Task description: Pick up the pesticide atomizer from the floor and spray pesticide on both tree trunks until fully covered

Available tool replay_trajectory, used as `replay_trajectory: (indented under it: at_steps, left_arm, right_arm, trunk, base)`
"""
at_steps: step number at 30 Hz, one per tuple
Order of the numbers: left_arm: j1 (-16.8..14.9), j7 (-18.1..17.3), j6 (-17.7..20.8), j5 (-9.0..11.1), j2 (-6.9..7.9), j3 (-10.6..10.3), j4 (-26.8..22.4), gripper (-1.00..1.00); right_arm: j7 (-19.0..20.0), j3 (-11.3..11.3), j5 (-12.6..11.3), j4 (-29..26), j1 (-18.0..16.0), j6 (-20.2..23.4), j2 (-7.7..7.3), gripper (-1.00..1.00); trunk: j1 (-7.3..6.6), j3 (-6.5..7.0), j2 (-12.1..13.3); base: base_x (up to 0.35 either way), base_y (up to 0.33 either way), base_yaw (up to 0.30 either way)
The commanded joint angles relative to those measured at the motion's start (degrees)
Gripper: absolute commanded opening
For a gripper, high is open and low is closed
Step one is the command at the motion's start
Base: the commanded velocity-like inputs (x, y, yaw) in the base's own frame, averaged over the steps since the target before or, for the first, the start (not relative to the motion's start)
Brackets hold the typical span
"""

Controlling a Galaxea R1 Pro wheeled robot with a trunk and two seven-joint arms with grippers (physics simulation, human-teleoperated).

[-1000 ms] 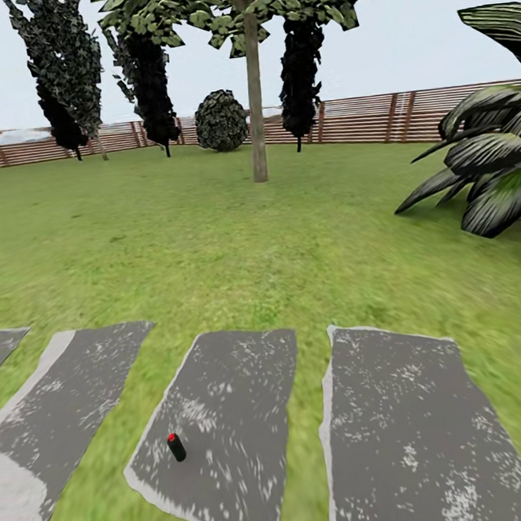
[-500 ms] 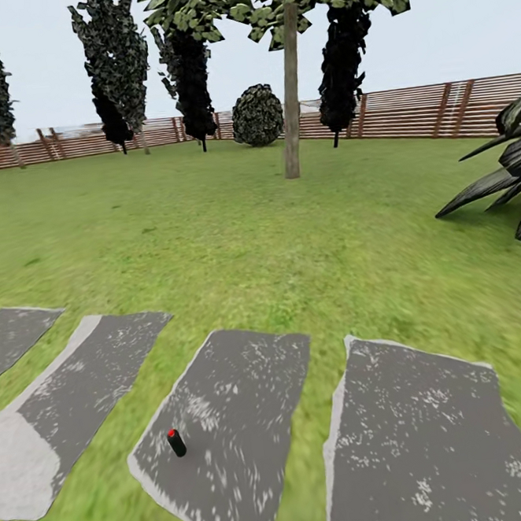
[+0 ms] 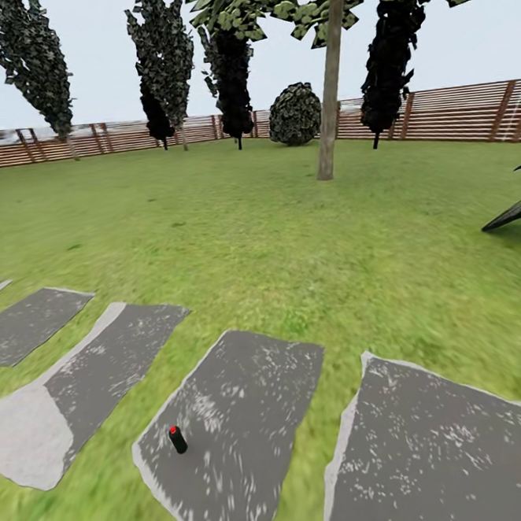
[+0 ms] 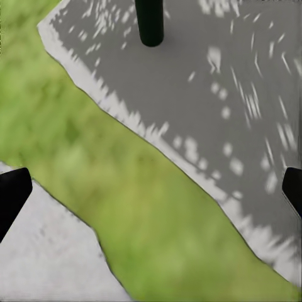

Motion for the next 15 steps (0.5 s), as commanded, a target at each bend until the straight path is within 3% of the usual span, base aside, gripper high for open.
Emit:
replay_trajectory:
  at_steps: [1, 15]
  left_arm:
    - [-0.03, 0.01, -0.16, 0.04, -0.02, 0.12, 0.06, 1.0]
    - [-0.06, 0.01, -0.21, 0.08, -0.03, 0.11, 0.06, 1.0]
  right_arm:
    - [-0.03, 0.12, 0.1, 0.06, -0.02, -0.16, -0.03, 1.0]
    - [-0.03, 0.12, 0.1, 0.07, -0.02, -0.16, -0.03, 1.0]
  trunk:
    - [0.0, -0.05, -0.02]
    - [0.0, -0.05, -0.02]
  base:
    - [0.113, -0.273, 0.278]
    - [0.13, -0.272, 0.278]
